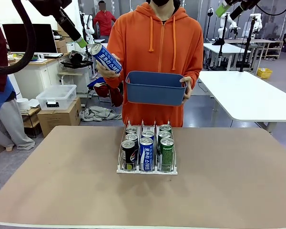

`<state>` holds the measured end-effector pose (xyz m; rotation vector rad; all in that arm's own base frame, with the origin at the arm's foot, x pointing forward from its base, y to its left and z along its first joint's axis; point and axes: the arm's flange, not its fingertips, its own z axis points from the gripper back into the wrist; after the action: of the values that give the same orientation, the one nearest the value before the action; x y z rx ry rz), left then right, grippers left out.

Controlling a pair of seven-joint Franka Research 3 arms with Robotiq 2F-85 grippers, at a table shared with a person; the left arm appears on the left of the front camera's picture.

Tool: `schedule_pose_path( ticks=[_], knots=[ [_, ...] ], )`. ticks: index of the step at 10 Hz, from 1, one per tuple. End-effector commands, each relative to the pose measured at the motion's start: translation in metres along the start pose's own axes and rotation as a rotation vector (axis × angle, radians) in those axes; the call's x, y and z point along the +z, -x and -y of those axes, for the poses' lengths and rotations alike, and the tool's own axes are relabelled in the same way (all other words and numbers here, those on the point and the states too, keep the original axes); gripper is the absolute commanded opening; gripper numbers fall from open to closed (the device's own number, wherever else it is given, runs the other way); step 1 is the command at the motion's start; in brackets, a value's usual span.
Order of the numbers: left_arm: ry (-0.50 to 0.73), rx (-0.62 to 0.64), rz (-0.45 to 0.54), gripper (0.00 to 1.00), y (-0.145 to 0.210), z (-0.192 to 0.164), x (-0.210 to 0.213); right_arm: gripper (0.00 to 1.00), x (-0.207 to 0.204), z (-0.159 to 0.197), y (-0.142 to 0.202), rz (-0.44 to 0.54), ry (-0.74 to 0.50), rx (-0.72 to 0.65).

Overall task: Fill the beverage cans into the dispenser.
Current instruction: Pick up the Ionic drink handed by the human.

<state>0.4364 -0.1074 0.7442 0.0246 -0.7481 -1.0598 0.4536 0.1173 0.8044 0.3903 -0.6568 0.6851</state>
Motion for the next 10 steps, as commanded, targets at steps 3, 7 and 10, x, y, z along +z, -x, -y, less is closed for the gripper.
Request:
schedule_pose_path(
  ticks=[3,7,10],
  knots=[
    [0.025,0.069,0.053,1.00,-0.004,0.004,-0.024,1.00,0.001,0.000,0.001,-0.002,-0.001,0.001],
    [-0.028,0.136,0.060,1.00,-0.014,0.006,-0.049,1.00,0.001,0.000,0.001,-0.002,-0.001,0.001],
    [-0.063,0.221,0.075,1.00,-0.016,0.004,-0.060,1.00,0.001,0.000,0.001,-0.002,-0.001,0.001]
  ],
)
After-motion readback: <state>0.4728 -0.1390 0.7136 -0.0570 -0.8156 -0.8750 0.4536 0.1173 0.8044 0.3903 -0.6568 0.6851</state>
